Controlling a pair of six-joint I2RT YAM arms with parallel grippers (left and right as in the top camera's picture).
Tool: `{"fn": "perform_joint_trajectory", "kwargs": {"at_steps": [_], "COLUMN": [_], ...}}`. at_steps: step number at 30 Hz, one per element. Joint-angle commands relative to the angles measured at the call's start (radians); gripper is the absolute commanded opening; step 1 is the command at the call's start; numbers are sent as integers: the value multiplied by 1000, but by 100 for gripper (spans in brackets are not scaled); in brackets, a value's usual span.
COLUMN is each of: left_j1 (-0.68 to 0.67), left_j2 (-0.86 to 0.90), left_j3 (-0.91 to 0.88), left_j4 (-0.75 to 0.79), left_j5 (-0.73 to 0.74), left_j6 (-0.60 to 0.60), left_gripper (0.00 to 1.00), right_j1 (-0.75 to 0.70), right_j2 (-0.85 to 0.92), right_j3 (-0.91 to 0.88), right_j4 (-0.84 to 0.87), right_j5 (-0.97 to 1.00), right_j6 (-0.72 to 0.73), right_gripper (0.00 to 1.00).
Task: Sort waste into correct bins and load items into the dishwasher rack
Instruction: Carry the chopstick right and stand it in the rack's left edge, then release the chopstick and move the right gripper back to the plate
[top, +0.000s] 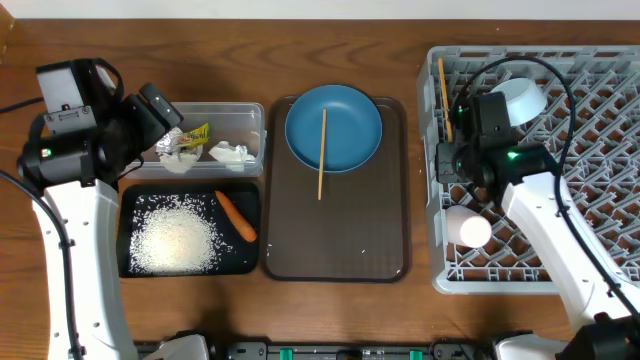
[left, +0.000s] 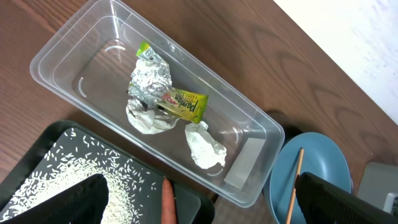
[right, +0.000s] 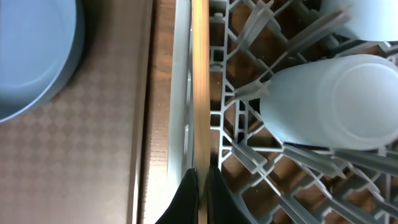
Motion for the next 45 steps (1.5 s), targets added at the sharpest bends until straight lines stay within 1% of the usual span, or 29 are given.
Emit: {"fn": "perform_joint_trajectory", "kwargs": {"at_steps": [1,4,7,12,13,17,20,25,30,34,39,42,43,45], "left_j1": [3,3,3,3,3,3,3,3,3,3,3,3,3,3], "left_j2": [-3,-3,-3,-3,-3,-3,-3,-3,-3,-3,-3,-3,-3,-3], "left_j3": [-7,-7,-7,-7,-7,-7,-7,-7,-7,-7,-7,-7,-7,-7], "left_j4": [-2,-2,-2,-2,-2,-2,-2,-2,-2,-2,-2,-2,-2,-2], "left_j5": [-16,-16,-16,-16,-16,-16,-16,-16,-16,-16,-16,-16,-16,-16], "left_j6": [9,10,9,10,9,10,10,10,9,10,10,10,10,9], "left_gripper": [98,98,98,98,98,98,98,98,98,98,98,98,98,98], "right_j1": [-14,-14,-14,-14,-14,-14,-14,-14,6,70,181,253,270,316], "right_j2": [5,5,5,5,5,5,5,-3,-27,-27,-13,25,39,80], "right_j3": [-44,-79,-102,-105,-105,-105,-105,-75,82,166,168,161,161,161], "right_j4": [44,86,117,118,117,110,110,129,53,48,105,135,143,165], "right_j5": [4,4,4,4,4,4,4,-6,-85,-139,-127,-93,-93,-93], "right_j6": [-16,-16,-16,-15,-15,-15,-15,-15,-16,-8,85,218,245,317], "right_gripper": [1,2,6,8,13,26,30,31,30,29,29,33,33,36]}}
